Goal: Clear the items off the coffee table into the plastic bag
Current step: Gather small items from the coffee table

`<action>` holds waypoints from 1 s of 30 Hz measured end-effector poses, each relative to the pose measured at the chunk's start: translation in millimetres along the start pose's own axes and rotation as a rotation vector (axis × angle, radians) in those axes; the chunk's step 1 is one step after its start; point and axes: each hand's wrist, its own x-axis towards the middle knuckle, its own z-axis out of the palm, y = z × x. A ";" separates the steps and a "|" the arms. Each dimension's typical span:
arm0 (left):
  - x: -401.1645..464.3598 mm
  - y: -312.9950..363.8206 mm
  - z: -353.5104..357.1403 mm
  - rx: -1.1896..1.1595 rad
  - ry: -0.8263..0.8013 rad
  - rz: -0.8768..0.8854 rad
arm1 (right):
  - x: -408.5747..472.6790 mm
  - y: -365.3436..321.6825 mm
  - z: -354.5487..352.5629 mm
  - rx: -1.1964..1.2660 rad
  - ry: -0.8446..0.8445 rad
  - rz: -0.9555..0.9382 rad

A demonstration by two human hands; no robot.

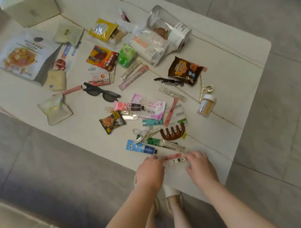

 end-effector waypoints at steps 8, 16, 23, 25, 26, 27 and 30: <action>27.5 9.8 22.5 0.132 -0.019 0.023 | 16.4 11.6 29.0 -0.187 0.053 -0.180; 33.6 6.7 29.8 0.216 -0.005 0.019 | 24.8 20.8 36.8 -0.316 0.120 -0.235; 19.0 0.7 12.6 0.104 0.145 -0.069 | 12.0 2.8 0.9 -0.230 0.072 -0.168; 21.2 -6.4 1.4 0.002 0.208 -0.125 | 16.3 -4.6 -4.9 -0.161 0.081 -0.151; 23.7 -10.3 -4.6 -0.025 0.237 -0.142 | 18.9 -9.5 -7.2 -0.135 0.094 -0.134; 27.0 -14.8 -10.8 -0.038 0.262 -0.154 | 22.1 -14.7 -8.3 -0.117 0.107 -0.126; 40.2 -27.7 -24.5 -0.045 0.317 -0.177 | 30.9 -27.1 -6.9 -0.119 0.114 -0.130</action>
